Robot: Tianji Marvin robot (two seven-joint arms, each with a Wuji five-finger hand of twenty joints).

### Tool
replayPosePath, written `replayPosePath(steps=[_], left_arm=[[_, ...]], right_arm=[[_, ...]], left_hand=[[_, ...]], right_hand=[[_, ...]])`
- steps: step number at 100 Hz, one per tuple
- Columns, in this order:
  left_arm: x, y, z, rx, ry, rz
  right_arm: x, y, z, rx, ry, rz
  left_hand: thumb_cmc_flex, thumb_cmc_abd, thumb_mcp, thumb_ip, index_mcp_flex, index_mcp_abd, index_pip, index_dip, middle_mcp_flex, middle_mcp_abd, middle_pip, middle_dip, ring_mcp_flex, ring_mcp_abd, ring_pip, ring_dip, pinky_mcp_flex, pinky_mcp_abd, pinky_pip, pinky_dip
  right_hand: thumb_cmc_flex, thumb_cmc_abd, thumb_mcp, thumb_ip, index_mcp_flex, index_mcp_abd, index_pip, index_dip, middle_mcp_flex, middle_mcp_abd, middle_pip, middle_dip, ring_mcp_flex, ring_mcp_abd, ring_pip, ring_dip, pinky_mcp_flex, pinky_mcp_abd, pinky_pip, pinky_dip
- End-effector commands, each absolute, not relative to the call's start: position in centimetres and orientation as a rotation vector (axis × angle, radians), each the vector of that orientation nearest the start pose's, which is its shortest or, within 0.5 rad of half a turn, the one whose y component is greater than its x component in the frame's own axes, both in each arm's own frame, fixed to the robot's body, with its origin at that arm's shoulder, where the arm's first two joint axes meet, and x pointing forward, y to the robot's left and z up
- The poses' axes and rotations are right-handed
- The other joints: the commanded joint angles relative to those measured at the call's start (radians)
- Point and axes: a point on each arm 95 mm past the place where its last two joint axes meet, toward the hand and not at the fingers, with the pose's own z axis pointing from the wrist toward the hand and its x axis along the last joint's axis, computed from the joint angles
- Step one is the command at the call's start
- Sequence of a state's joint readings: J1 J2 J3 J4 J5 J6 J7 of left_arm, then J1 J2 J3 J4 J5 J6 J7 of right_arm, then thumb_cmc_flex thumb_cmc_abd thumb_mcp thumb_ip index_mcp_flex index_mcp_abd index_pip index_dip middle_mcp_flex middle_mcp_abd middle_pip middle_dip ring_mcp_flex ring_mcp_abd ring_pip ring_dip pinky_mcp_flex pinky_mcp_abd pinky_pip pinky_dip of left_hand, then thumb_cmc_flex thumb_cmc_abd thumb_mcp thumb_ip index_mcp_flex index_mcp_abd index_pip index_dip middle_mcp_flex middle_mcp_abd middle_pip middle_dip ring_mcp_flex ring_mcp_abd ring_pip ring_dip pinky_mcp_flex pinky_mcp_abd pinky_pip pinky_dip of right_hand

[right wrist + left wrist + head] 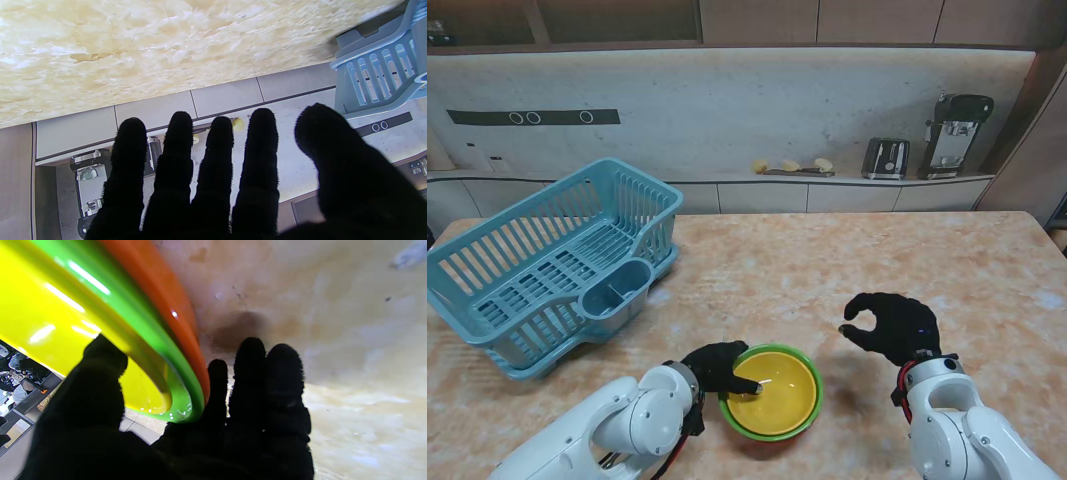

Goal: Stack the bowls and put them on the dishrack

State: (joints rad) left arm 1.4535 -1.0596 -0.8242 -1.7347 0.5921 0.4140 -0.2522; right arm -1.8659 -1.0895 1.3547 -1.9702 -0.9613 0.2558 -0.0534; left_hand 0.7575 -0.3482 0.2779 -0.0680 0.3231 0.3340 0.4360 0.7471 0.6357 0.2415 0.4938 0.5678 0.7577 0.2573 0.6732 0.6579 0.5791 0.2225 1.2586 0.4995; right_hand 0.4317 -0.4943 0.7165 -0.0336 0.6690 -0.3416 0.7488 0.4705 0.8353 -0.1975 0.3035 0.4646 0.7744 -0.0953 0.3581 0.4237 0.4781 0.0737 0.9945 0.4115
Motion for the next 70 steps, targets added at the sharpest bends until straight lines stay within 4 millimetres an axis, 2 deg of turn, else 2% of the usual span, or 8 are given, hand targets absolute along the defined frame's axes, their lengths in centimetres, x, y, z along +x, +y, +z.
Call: replayPosePath(steps=[1, 23, 26, 32, 45, 49, 58, 70], left_arm=[[34.73, -11.17, -35.58, -1.804, 1.797, -1.342], [34.86, -11.44, -35.67, -1.798, 1.849, -1.331], [34.88, -11.48, -35.72, -1.803, 1.852, -1.329], [34.96, -11.52, -35.84, -1.810, 1.856, -1.329], [35.04, -11.58, -36.01, -1.818, 1.863, -1.334], [35.04, -11.59, -36.03, -1.818, 1.861, -1.338], [35.07, -11.63, -36.07, -1.818, 1.848, -1.349], [35.12, -11.62, -35.99, -1.802, 1.823, -1.376]], right_arm=[[32.92, -1.26, -28.00, 1.372, 1.214, 1.420], [32.88, -1.33, -27.98, 1.371, 1.209, 1.420], [32.87, -1.34, -27.98, 1.372, 1.208, 1.420], [32.87, -1.36, -27.97, 1.373, 1.207, 1.420], [32.84, -1.39, -27.96, 1.372, 1.204, 1.421], [32.83, -1.40, -27.96, 1.372, 1.203, 1.422], [32.82, -1.41, -27.96, 1.373, 1.202, 1.423], [32.83, -1.40, -27.97, 1.373, 1.204, 1.423]], left_hand=[[0.000, -0.036, 0.067, 0.013, 0.006, -0.061, 0.137, 0.056, 0.049, -0.037, 0.049, 0.027, 0.055, -0.011, 0.043, 0.027, 0.033, -0.069, 0.057, -0.001], [0.091, -0.061, 0.256, -0.005, 0.025, -0.140, 0.381, 0.153, 0.138, -0.112, 0.130, 0.069, 0.151, -0.081, 0.087, 0.055, 0.119, -0.133, 0.125, -0.035], [0.120, -0.089, 0.276, -0.038, 0.024, -0.152, 0.406, 0.178, 0.160, -0.121, 0.092, 0.131, 0.156, -0.083, 0.084, 0.054, 0.124, -0.135, 0.129, -0.045], [0.181, -0.122, 0.291, -0.069, 0.024, -0.174, 0.451, 0.203, 0.208, -0.133, 0.032, 0.172, 0.168, -0.087, 0.079, 0.049, 0.134, -0.138, 0.133, -0.052], [0.273, -0.161, 0.392, -0.096, 0.021, -0.212, 0.550, 0.209, 0.309, -0.154, -0.140, 0.234, 0.180, -0.096, 0.054, 0.021, 0.141, -0.140, 0.133, -0.061], [0.295, -0.157, 0.423, -0.093, 0.025, -0.221, 0.571, 0.216, 0.327, -0.162, -0.148, 0.239, 0.192, -0.101, 0.058, 0.022, 0.154, -0.147, 0.132, -0.064], [0.331, -0.151, 0.536, -0.098, 0.042, -0.250, 0.621, 0.234, 0.347, -0.197, -0.090, 0.248, 0.231, -0.122, 0.074, 0.050, 0.191, -0.168, 0.148, -0.083], [0.389, -0.106, 0.557, -0.105, 0.053, -0.287, 0.660, 0.280, 0.284, -0.253, 0.099, 0.263, 0.227, -0.144, 0.130, 0.131, 0.188, -0.183, 0.169, -0.091]], right_hand=[[-0.021, 0.018, 0.008, -0.016, 0.014, -0.033, 0.015, -0.011, 0.016, -0.013, 0.005, 0.020, -0.003, 0.005, -0.011, -0.003, -0.018, 0.011, -0.002, 0.019], [-0.022, 0.021, 0.007, -0.016, 0.013, -0.032, 0.016, -0.011, 0.016, -0.012, 0.005, 0.020, -0.003, 0.005, -0.010, -0.003, -0.018, 0.011, -0.002, 0.019], [-0.021, 0.020, 0.007, -0.016, 0.013, -0.034, 0.016, -0.011, 0.016, -0.012, 0.005, 0.020, -0.002, 0.005, -0.010, -0.003, -0.018, 0.011, -0.002, 0.019], [-0.022, 0.021, 0.006, -0.015, 0.013, -0.032, 0.016, -0.011, 0.016, -0.010, 0.006, 0.020, -0.002, 0.006, -0.010, -0.003, -0.018, 0.012, -0.002, 0.020], [-0.021, 0.021, 0.006, -0.015, 0.014, -0.034, 0.017, -0.012, 0.017, -0.011, 0.006, 0.020, -0.002, 0.006, -0.009, -0.002, -0.017, 0.012, 0.000, 0.020], [-0.021, 0.023, 0.006, -0.015, 0.013, -0.034, 0.017, -0.012, 0.016, -0.012, 0.006, 0.020, -0.003, 0.007, -0.009, -0.002, -0.018, 0.012, -0.001, 0.020], [-0.021, 0.023, 0.006, -0.015, 0.013, -0.034, 0.017, -0.012, 0.016, -0.011, 0.006, 0.020, -0.002, 0.007, -0.008, -0.002, -0.017, 0.012, 0.000, 0.020], [-0.021, 0.024, 0.006, -0.015, 0.013, -0.033, 0.018, -0.012, 0.017, -0.011, 0.007, 0.021, -0.002, 0.006, -0.008, -0.002, -0.018, 0.011, -0.001, 0.020]])
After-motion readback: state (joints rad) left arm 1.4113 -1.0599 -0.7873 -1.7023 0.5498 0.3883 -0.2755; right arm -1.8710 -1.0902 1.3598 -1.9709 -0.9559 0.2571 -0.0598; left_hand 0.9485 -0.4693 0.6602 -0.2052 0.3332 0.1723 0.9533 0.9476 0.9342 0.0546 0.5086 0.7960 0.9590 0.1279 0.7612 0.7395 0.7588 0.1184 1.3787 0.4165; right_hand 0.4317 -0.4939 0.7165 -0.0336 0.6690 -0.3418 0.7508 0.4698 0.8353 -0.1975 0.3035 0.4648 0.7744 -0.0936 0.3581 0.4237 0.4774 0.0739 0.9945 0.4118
